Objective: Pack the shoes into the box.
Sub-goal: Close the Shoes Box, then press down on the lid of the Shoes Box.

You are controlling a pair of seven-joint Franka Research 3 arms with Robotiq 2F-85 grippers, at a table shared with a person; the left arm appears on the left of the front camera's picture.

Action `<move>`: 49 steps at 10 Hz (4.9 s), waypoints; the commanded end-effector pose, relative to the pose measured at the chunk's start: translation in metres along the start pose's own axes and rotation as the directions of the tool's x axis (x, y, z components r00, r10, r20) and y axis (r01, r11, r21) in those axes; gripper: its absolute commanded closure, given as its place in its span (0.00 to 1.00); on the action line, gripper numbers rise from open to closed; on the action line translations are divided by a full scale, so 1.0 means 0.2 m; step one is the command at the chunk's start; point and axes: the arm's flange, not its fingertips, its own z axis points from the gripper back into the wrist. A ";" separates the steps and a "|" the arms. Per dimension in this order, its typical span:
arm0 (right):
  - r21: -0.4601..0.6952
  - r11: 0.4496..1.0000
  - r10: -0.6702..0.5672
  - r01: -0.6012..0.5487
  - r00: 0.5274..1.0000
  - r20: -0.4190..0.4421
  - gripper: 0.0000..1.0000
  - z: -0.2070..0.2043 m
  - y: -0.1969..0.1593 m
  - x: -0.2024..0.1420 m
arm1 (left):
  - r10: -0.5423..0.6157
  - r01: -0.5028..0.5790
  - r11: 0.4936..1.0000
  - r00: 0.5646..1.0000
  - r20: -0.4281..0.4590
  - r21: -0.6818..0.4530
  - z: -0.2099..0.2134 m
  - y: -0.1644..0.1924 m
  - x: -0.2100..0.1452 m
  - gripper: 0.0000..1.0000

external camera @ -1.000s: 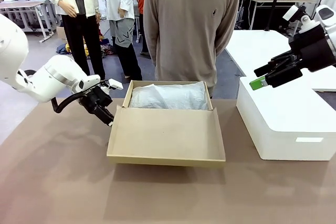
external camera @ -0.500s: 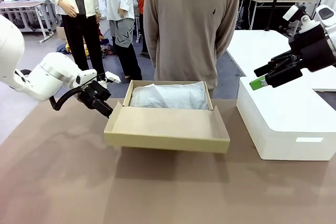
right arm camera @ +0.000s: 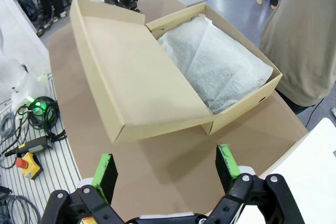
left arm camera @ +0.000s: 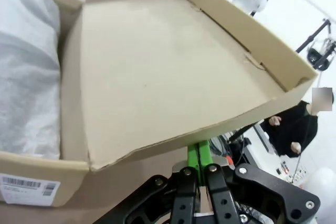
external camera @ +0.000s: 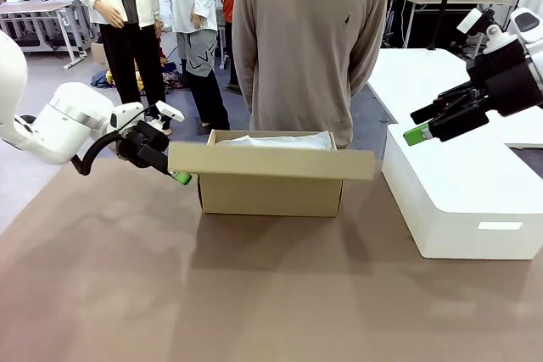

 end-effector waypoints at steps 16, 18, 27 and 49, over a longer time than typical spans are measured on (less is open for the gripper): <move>0.014 1.000 0.021 -0.021 0.999 0.037 0.00 -0.02 -0.01 0.00 | -0.107 0.020 0.887 0.981 0.163 0.462 0.13 -0.12 0.12 1.00; 0.014 1.000 0.021 -0.021 0.999 0.037 0.00 -0.02 -0.01 0.00 | -0.107 0.020 0.887 0.981 0.163 0.462 0.13 -0.12 0.12 1.00; 0.014 1.000 0.021 -0.021 0.999 0.037 0.00 -0.02 -0.01 0.00 | -0.086 0.006 0.887 0.985 0.153 0.462 0.14 -0.11 0.14 1.00; -0.046 0.998 -0.048 0.031 0.894 -0.446 1.00 -0.57 -0.22 0.89 | 0.383 0.309 0.492 0.763 -0.521 0.814 -0.14 -0.89 -0.03 0.00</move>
